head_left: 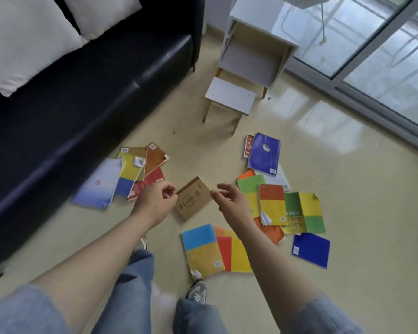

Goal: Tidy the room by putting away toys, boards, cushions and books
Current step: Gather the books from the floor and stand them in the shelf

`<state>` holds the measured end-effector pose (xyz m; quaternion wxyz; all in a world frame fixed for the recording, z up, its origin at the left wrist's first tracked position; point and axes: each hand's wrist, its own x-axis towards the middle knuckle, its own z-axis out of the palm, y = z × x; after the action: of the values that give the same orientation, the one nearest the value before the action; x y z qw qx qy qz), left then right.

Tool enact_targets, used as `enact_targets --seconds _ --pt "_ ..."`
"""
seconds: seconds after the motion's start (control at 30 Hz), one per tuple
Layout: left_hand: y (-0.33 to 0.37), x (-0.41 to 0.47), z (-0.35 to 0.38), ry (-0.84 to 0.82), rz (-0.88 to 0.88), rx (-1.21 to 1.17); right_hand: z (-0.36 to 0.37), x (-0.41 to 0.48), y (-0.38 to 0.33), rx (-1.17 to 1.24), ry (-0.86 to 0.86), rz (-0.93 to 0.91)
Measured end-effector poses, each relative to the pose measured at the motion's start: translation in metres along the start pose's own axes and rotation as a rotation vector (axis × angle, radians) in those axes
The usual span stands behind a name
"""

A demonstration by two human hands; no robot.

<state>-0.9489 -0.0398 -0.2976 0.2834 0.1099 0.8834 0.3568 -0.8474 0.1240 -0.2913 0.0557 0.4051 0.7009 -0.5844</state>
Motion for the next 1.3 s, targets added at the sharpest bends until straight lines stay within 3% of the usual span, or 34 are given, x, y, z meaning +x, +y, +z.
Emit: enact_targets --seconds 0.3,0.7,0.9,1.13,1.3 --pt "-0.03 -0.092 0.044 -0.038 -0.074 0.022 -0.002 -0.068 0.065 -0.026 -0.029 0.045" --pt "-0.151 -0.105 0.034 0.061 -0.122 0.022 0.103 -0.057 0.109 -0.19 -0.152 -0.031" --pt "-0.253 -0.045 0.049 0.126 -0.116 0.051 0.181 0.01 0.166 -0.273 -0.181 -0.118" --pt "-0.393 0.081 0.132 0.193 -0.081 0.078 0.275 0.142 0.279 -0.422 -0.183 -0.309" --pt "-0.475 0.174 0.185 0.234 0.047 0.186 0.329 0.245 0.351 -0.473 -0.171 -0.429"
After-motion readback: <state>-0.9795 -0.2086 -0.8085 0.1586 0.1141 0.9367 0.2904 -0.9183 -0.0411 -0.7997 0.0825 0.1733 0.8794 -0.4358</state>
